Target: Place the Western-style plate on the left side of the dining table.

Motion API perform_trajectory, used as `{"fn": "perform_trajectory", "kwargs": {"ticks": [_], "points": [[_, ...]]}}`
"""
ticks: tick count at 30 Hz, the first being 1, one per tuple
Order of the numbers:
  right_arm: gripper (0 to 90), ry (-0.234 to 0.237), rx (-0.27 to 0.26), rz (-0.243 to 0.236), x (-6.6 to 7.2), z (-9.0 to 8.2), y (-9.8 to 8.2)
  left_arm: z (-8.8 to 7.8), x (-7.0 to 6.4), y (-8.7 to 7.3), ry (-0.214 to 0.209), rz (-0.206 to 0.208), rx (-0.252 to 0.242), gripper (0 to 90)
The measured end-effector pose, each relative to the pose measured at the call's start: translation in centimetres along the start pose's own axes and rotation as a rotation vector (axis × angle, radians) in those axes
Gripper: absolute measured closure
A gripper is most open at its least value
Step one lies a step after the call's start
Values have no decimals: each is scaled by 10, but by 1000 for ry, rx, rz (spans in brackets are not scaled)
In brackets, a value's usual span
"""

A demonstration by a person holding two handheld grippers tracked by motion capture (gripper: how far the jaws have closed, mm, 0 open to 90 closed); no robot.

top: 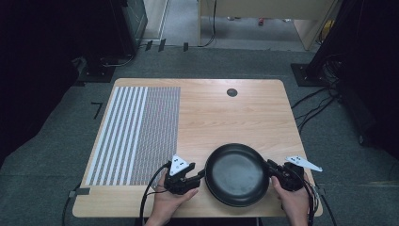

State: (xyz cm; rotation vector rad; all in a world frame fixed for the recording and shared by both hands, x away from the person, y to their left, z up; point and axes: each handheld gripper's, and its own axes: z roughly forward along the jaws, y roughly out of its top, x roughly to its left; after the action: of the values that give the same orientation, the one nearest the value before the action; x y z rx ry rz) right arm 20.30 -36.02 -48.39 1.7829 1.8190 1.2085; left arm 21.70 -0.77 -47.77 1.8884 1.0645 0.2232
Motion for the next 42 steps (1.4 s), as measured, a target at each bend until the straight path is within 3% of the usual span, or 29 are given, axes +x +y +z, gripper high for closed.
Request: {"fn": "perform_trajectory", "kwargs": {"ticks": [7,15,22,42], "points": [[805,-4,19,32,-2,1,-2,5,-1,-3,-39,-17,30,587],[840,21,24,120,-7,0,-2,8,0,-5,-99,-47,64,618],[847,23,24,128,-7,0,-3,13,1,-6,-158,-73,102,613],[854,48,15,152,-4,3,-5,12,9,-4,-192,-144,145,644]]}}
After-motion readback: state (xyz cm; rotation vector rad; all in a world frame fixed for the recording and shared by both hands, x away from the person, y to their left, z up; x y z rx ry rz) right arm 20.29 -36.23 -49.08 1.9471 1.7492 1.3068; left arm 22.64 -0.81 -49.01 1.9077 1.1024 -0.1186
